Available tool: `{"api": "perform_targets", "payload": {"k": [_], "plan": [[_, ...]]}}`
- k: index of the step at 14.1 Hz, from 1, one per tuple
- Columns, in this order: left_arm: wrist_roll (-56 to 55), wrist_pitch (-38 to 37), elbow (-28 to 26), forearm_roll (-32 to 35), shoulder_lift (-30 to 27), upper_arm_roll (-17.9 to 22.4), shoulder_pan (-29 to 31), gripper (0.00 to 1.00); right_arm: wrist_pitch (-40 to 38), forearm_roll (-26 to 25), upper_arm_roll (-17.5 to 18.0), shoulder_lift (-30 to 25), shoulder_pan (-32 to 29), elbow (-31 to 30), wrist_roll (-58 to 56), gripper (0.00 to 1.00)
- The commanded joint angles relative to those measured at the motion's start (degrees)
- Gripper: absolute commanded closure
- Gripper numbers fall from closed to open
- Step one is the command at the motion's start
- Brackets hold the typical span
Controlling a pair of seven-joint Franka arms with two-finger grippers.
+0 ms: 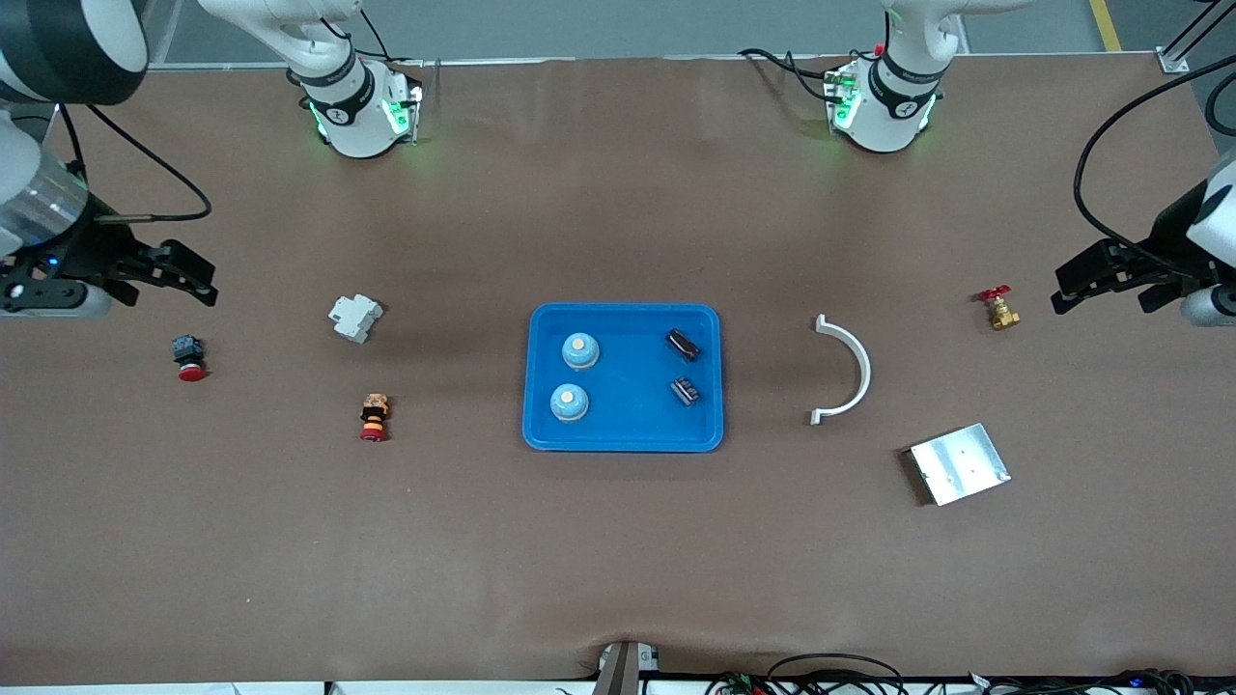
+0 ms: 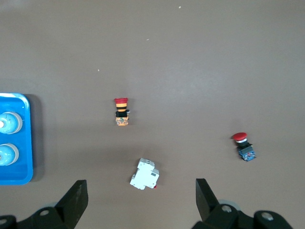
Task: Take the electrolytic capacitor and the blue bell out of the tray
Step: 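Move both grippers from rest toward the blue tray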
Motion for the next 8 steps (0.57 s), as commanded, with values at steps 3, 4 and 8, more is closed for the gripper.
{"api": "perform_targets", "payload": {"k": [3,4,8], "plan": [[-12.6,-1.1,0.5,-0.7,-0.2,-2.6,-0.2,0.00,4.0,-0.3,-0.4,-1.9,7.0,-5.8,12.4,0.00],[-15.6,-1.1,0.4,-0.7,0.4,-4.1,-0.2,0.00,4.6,-0.3,-0.4,-1.3,8.4,-6.1,13.8,0.00],[-22.4,-1.1,0.3,0.0,4.3,-8.0,-1.7,0.00,8.9,-0.4,-0.4,3.3,14.3,-6.0,24.8,0.00]]}}
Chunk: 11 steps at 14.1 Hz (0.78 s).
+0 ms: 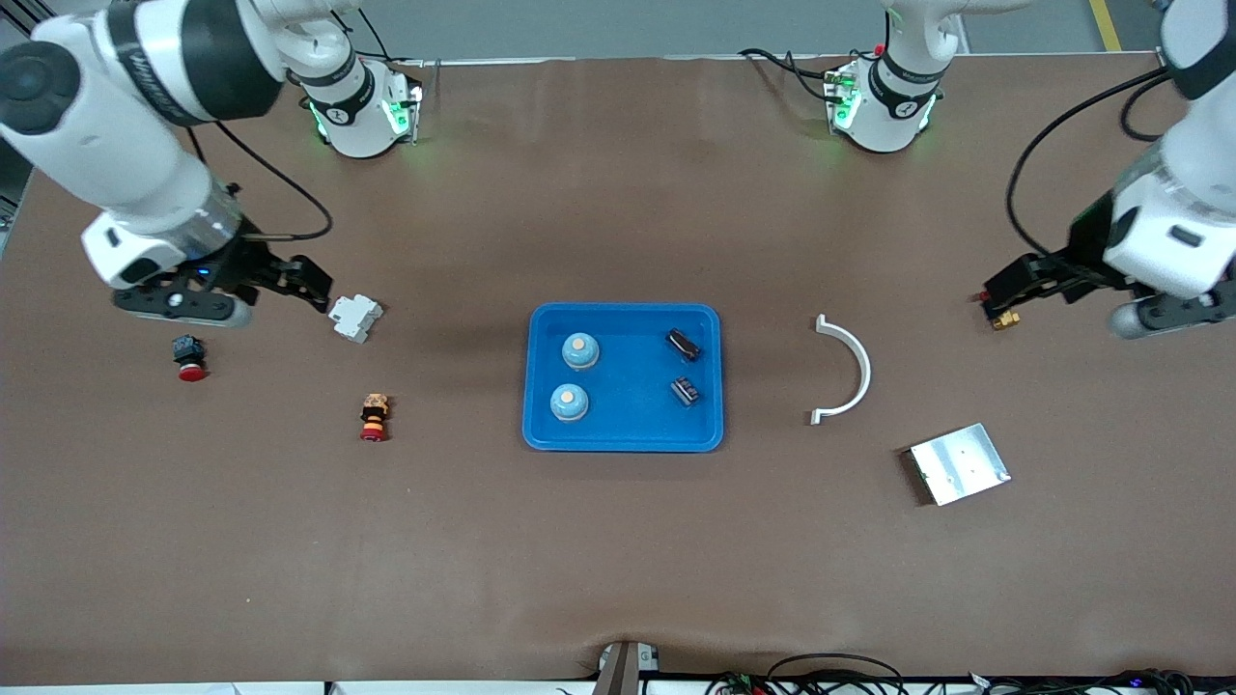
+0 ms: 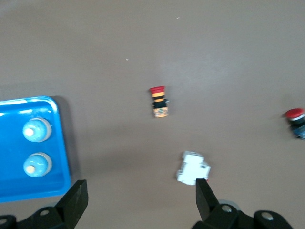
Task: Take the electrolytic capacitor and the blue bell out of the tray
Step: 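Move both grippers from rest toward the blue tray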
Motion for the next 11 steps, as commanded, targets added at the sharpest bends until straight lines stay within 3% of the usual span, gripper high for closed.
{"api": "perform_targets", "payload": {"k": [1,4,7,11], "plan": [[-5.4,-0.6,0.8,-0.2,3.3,-1.0,-1.6,0.00,3.6,-0.5,-0.6,3.4,4.2,0.0,7.0,0.00],[-13.6,-0.6,0.8,0.1,6.6,-1.6,-4.6,0.00,8.5,-1.0,-0.6,7.9,7.8,0.6,13.2,0.00],[-14.6,-0.1,0.8,0.2,10.4,-1.6,-9.4,0.00,10.4,-1.1,-0.6,12.3,11.2,3.0,18.3,0.00],[-21.7,6.9,0.8,0.2,15.9,-1.6,-13.9,0.00,11.1,-1.0,-0.6,18.2,14.1,6.8,24.2,0.00]]}}
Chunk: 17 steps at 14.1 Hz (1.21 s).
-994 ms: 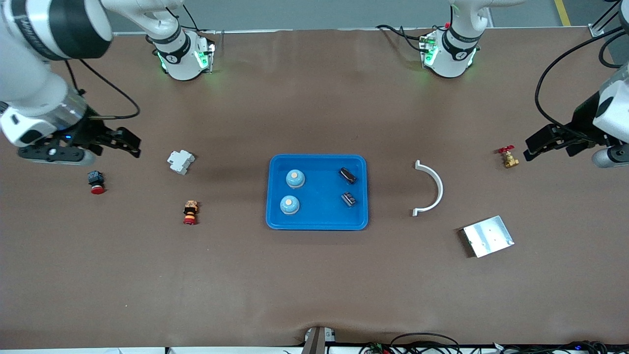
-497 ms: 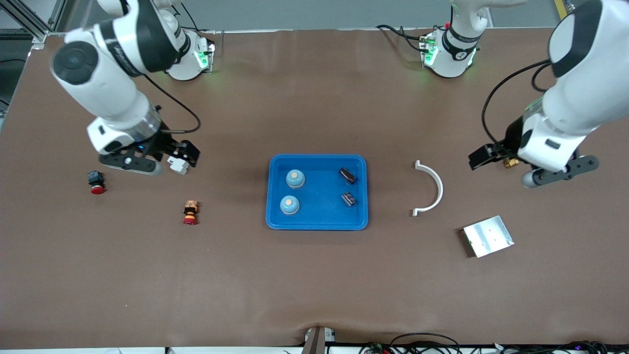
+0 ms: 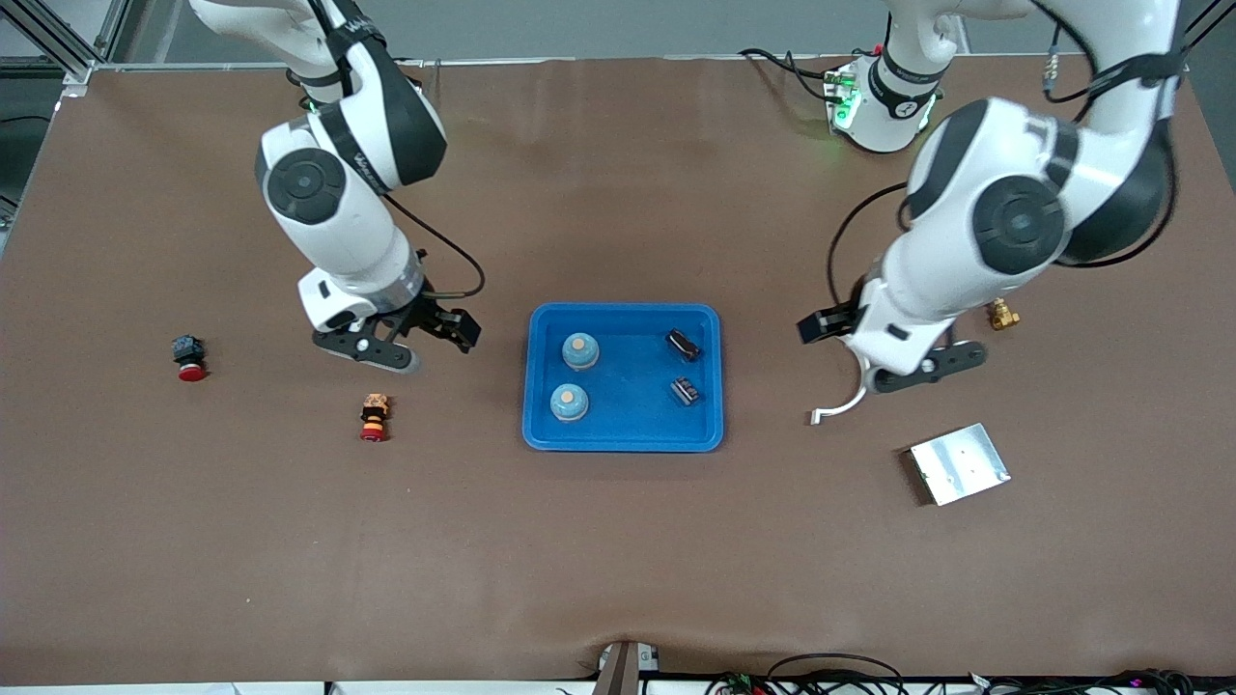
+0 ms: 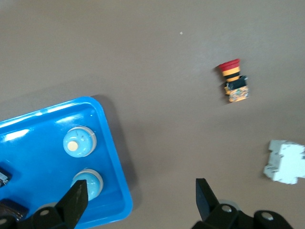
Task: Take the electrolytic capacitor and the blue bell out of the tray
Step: 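Lower the left gripper onto a black capacitor while the right gripper reaches a bell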
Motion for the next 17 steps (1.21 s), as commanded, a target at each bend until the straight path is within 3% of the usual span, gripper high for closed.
{"api": "perform_targets", "payload": {"k": [1,8,12,17], "plan": [[-5.8,5.8,0.8,0.4,3.2,0.1,-1.4,0.00,0.5,-0.8,-0.6,4.2,1.7,3.3,3.9,0.00],[-19.6,7.9,1.1,-0.3,9.9,0.1,-7.1,0.00,2.4,-0.8,-0.7,7.4,4.3,3.2,8.3,0.00],[-30.8,16.9,1.1,0.3,13.1,0.3,-8.9,0.00,4.6,-1.0,-0.7,9.6,6.2,3.0,12.0,0.00],[-37.3,26.3,1.1,0.4,16.5,0.3,-8.9,0.00,5.2,-1.1,-0.7,10.5,7.8,2.6,14.3,0.00]]}}
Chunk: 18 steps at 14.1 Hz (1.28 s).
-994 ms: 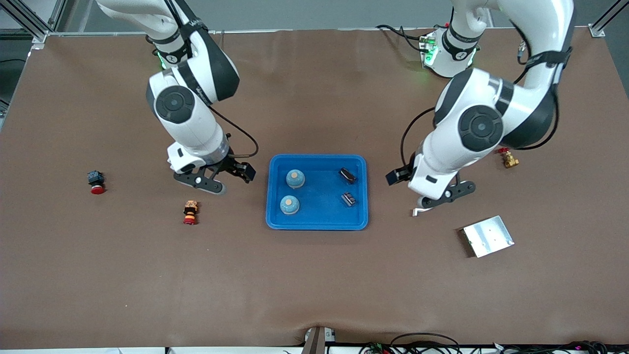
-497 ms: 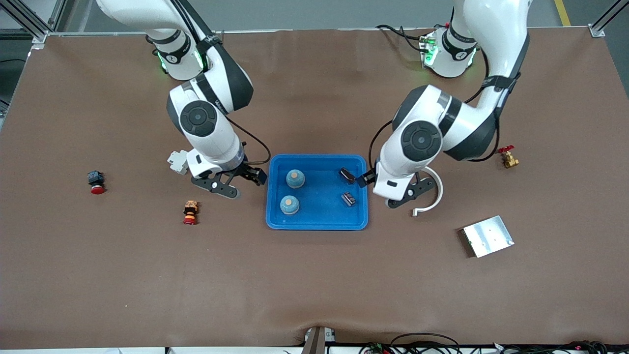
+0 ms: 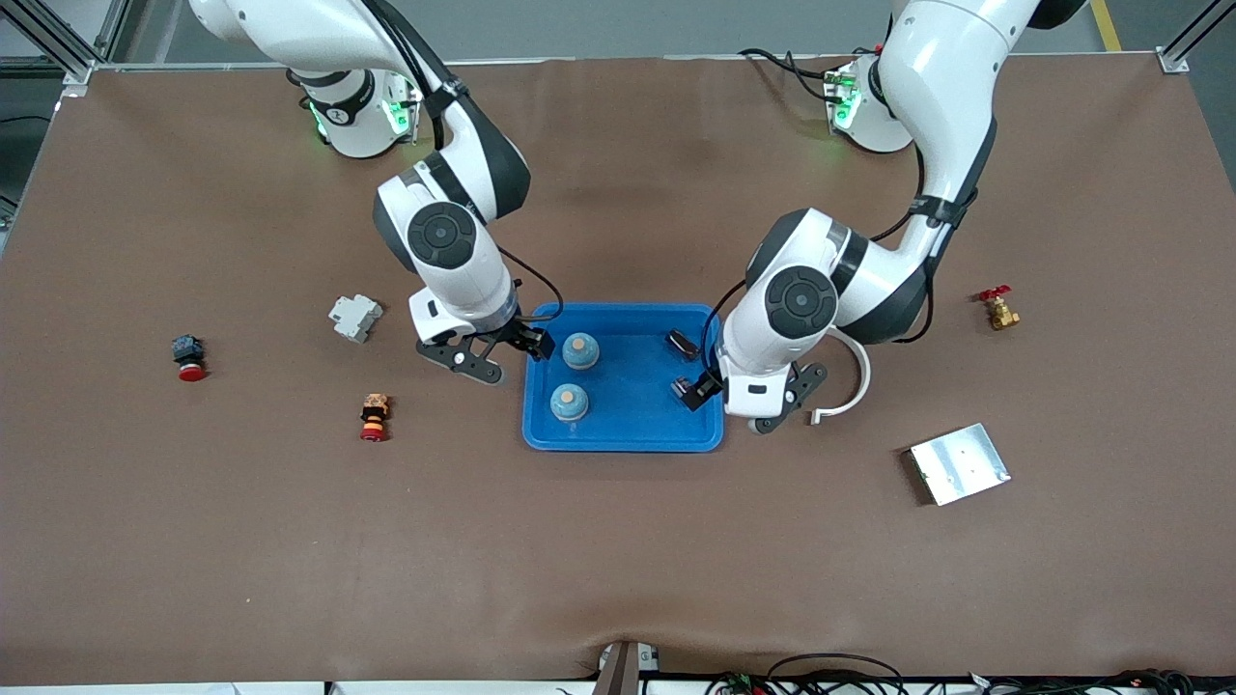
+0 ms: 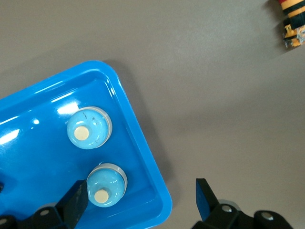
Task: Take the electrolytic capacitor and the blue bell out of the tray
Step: 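Lower the left gripper onto a black capacitor while the right gripper reaches a bell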
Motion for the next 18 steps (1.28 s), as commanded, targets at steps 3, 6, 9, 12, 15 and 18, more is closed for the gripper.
{"api": "perform_targets", "payload": {"k": [3,6,9,12,15,18], "plan": [[-4.7,7.6,1.8,0.4,4.2,0.3,-0.8,0.00,3.3,-1.1,-0.6,0.3,1.3,-1.9,3.9,0.00],[-5.4,8.8,1.9,0.6,6.0,0.7,-1.8,0.00,5.5,-1.1,-0.7,1.3,3.6,-1.9,8.0,0.00],[-5.5,8.8,1.9,0.7,7.4,0.7,-2.4,0.00,7.8,-1.1,-0.8,3.4,5.0,-2.0,9.1,0.00],[-5.1,8.8,1.8,1.4,8.9,0.7,-2.9,0.00,9.6,-2.4,-1.0,5.2,6.6,-1.9,11.9,0.00],[-5.4,8.8,1.7,1.7,9.6,0.7,-3.7,0.00,10.2,-4.5,-1.1,6.7,7.8,-1.6,14.9,0.00],[-5.4,8.8,1.7,1.7,10.6,0.7,-3.7,0.00,12.9,-4.5,-1.0,8.4,8.4,-1.6,16.9,0.00]]}}
